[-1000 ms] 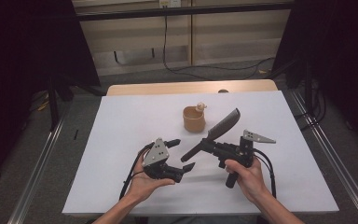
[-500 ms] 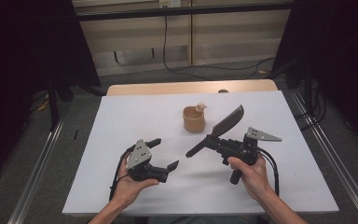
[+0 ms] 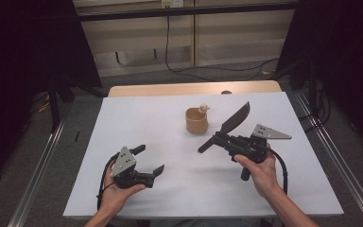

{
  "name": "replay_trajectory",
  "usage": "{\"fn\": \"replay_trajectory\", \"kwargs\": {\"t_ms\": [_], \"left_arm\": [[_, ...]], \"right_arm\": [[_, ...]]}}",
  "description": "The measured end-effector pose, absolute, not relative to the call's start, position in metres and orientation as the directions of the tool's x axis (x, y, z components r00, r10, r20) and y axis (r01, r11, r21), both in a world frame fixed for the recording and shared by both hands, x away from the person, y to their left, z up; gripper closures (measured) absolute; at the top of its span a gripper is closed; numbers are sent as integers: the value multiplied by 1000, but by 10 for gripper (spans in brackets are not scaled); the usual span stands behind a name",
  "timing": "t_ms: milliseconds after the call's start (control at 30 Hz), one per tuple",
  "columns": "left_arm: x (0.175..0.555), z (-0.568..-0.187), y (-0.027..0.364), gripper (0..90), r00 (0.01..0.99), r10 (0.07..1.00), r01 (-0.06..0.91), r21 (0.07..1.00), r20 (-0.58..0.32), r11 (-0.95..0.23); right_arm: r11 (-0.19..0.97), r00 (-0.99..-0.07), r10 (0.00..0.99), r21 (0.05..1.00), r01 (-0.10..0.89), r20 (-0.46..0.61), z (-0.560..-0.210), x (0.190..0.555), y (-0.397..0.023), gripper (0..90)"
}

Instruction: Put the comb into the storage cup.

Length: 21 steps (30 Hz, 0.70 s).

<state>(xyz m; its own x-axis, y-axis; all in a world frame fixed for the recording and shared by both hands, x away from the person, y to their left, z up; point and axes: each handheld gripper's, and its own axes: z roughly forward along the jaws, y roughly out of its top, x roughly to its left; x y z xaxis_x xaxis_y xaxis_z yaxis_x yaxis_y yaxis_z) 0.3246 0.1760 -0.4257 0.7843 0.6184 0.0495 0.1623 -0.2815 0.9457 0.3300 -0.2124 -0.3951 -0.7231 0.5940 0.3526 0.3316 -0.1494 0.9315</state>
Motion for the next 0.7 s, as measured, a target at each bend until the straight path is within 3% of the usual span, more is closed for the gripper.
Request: {"fn": "replay_trajectory", "kwargs": {"t_ms": [467,700], "left_arm": [[319,-435,196,26,723,690,170,959,34,-226],[315,-438,209,37,726,688,172,965,12,-198]], "right_arm": [[-67,-720,643,956,285,260,-382,343,-213,729],[-12,-737,628,949,314,251,-383,351,-211,729]]}}
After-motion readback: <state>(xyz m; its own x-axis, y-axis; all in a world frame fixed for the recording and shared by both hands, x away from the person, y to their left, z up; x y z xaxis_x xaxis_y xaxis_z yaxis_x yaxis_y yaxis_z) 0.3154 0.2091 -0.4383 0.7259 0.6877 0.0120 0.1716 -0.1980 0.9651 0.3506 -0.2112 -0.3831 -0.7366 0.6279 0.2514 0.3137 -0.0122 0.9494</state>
